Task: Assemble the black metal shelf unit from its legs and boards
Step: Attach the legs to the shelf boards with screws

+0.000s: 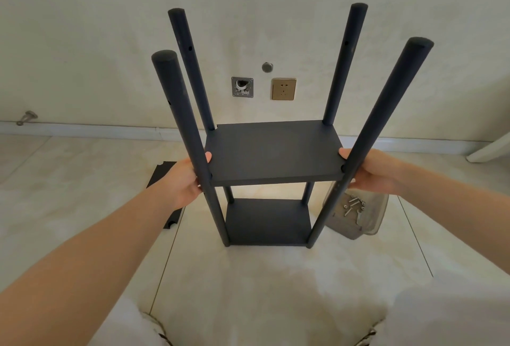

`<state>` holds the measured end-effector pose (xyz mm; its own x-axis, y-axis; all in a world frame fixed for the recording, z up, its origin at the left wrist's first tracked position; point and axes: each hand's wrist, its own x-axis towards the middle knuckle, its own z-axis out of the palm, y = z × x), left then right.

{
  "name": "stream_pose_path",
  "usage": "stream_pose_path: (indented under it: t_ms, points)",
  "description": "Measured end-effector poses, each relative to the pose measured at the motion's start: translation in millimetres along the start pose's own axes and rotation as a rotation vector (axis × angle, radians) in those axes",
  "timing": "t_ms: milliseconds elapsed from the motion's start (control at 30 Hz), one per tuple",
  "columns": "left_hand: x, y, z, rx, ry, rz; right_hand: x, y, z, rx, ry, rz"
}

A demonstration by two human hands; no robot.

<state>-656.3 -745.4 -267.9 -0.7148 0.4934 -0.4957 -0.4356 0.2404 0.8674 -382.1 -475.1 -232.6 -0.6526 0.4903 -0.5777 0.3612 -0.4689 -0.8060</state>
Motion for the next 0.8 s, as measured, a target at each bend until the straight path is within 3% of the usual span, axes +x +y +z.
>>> stream_pose_path:
  t_ms: [67,400,567,667,800]
  points:
    - [-2.7,-3.3,1.6,-0.062,-0.077,0.008,0.4,2.3,-1.2,-0.009,-0.002,0.022]
    - [-4.8,-9.4,3.3,-0.093,0.0,-0.054,-3.2,4.0,5.2,-0.008,0.046,0.028]
    - [-0.7,-12.3,3.9,-0.138,-0.099,0.035,-6.1,3.5,9.9,0.009,0.066,0.01]
    - [-5.9,-7.6,7.2,-0.085,0.008,0.023,-6.1,3.2,12.4,0.025,0.082,-0.004]
    - [-5.6,-13.8,8.7,-0.207,0.241,-0.08,-7.0,4.6,14.8,0.037,0.112,-0.02]
